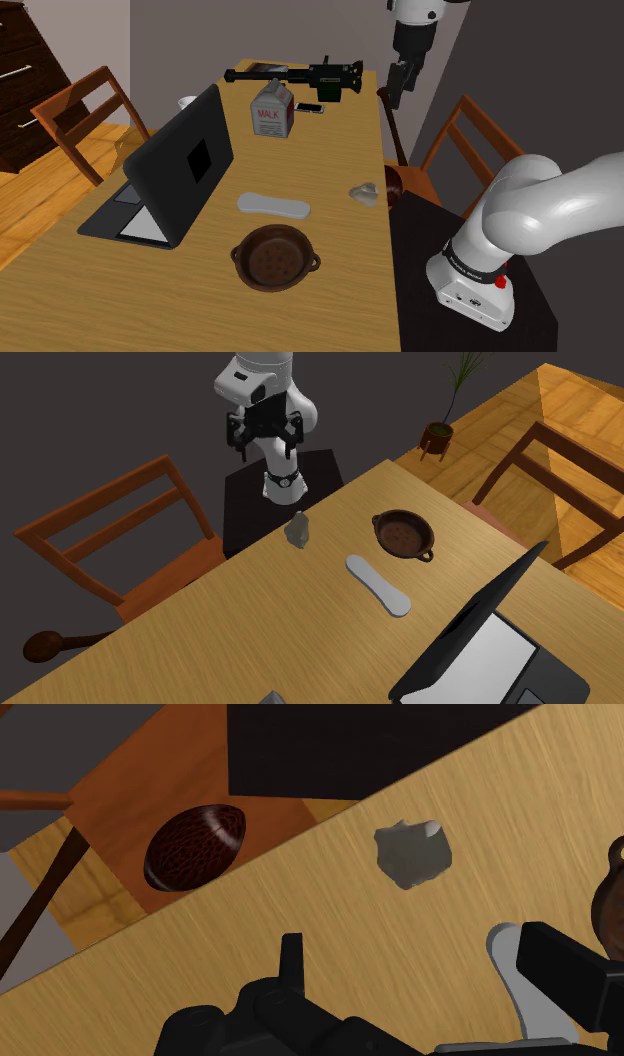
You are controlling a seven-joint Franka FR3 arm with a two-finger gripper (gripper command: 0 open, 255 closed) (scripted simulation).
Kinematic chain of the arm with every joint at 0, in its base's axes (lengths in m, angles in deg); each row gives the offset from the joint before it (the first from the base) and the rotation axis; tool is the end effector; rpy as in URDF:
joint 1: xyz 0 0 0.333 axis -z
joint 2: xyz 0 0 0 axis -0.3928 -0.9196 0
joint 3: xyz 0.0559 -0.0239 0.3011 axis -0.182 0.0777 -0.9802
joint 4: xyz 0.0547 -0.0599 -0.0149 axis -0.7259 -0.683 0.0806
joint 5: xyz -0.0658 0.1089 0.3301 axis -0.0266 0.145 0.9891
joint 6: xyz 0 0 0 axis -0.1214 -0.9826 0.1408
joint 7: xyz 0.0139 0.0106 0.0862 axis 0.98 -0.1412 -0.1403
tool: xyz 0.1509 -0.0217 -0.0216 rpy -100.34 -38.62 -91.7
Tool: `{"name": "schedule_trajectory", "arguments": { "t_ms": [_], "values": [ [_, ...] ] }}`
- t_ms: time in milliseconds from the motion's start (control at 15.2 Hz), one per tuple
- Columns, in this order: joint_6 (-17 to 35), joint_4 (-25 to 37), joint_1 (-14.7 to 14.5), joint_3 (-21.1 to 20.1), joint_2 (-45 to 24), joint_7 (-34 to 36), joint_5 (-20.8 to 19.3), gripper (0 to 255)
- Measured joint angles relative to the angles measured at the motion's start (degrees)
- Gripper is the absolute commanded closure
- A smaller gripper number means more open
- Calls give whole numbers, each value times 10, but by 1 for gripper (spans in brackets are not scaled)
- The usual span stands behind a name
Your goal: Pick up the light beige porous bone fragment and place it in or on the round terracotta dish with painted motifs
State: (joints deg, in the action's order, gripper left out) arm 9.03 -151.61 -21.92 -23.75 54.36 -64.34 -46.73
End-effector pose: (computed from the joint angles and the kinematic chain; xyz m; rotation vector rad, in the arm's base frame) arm 0.2765 -0.0270 0.5329 3.0207 0.1001 -0.0832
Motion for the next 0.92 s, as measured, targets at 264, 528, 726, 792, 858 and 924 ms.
{"name": "schedule_trajectory", "arguments": {
  "t_ms": [264, 528, 726, 792, 858, 924],
  "values": [
    [26, -31, -3, -22, -5, 27, 1, 0],
    [80, -94, -8, -60, -16, 78, 2, 0],
    [118, -128, -15, -95, -38, 124, 6, 0],
    [132, -138, -17, -106, -49, 140, 7, 0],
    [145, -146, -17, -115, -59, 153, 6, 0],
    [157, -154, -18, -126, -70, 168, 6, 0]
  ]
}}
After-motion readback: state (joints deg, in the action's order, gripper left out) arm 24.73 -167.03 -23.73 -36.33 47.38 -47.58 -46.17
